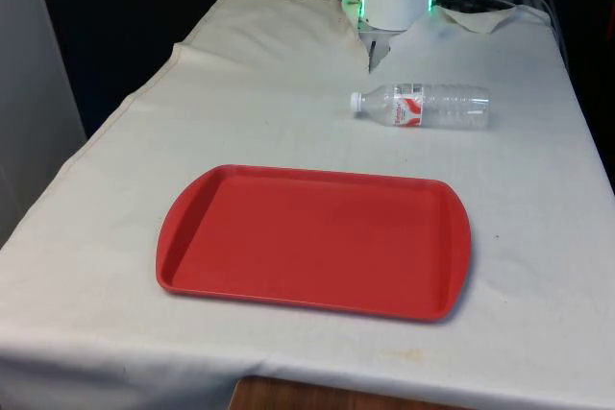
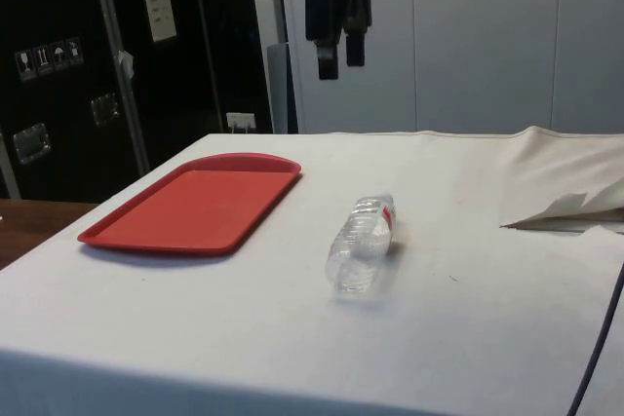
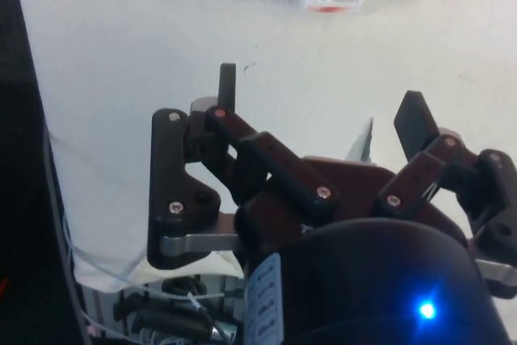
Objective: Place the bottle upright on the tray.
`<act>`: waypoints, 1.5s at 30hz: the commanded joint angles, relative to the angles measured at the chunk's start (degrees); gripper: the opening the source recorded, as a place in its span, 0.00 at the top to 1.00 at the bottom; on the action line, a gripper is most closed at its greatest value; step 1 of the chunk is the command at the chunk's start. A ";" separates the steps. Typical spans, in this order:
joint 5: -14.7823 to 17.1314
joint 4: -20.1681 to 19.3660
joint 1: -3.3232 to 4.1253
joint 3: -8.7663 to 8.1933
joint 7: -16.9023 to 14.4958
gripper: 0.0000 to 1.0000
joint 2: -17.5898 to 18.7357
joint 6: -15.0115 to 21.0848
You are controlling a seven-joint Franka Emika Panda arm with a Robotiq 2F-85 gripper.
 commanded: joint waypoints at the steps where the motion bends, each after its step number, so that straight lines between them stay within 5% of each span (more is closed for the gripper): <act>1: -0.23 -0.86 -0.11 0.29 0.86 0.00 -0.06 1.55; 25: 2.92 -7.68 0.17 0.11 -0.17 0.00 6.88 14.90; 30: 3.21 -8.71 -0.40 -0.23 -1.26 0.00 9.17 17.76; 45: 2.86 -8.94 -1.09 -0.46 -1.66 0.00 11.12 19.19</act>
